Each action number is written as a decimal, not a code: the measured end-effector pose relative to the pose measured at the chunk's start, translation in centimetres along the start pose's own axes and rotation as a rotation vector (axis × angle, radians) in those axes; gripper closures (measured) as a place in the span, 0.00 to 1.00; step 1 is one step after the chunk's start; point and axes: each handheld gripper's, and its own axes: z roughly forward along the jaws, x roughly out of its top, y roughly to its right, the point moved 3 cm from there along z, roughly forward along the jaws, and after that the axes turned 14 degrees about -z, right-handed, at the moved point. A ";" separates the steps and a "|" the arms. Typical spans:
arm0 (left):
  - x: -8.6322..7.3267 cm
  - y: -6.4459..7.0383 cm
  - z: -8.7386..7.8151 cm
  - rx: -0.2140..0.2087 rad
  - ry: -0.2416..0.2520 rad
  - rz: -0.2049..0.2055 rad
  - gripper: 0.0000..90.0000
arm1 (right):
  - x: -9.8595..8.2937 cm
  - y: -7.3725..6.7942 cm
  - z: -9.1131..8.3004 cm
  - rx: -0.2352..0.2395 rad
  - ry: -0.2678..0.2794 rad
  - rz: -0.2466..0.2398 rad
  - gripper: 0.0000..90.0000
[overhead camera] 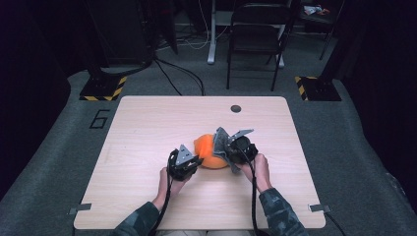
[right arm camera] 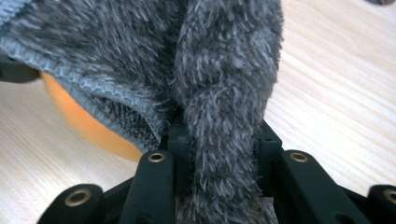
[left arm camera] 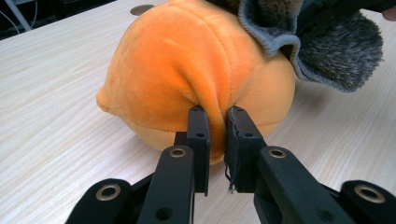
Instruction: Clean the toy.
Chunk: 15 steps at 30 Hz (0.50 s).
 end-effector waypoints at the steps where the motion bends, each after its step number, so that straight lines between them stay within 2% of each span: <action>1: 0.0 0.0 0.0 0.003 0.001 -0.001 0.90 | -0.2 0.1 0.1 -0.002 -0.008 0.008 0.75; 5: 0.0 -0.1 0.0 0.006 0.003 0.002 0.90 | -0.8 0.6 0.7 -0.009 -0.025 0.016 0.76; 11: 0.0 -0.2 0.0 0.003 0.000 -0.006 0.90 | -2.0 1.5 1.8 0.000 -0.074 0.058 0.76; 12: -0.1 -0.3 0.0 0.004 0.000 -0.008 0.90 | -2.6 1.6 2.4 -0.003 -0.105 0.068 0.76; 15: -0.1 -0.3 0.0 0.004 0.004 -0.012 0.90 | -3.1 1.7 3.1 0.004 -0.126 0.087 0.76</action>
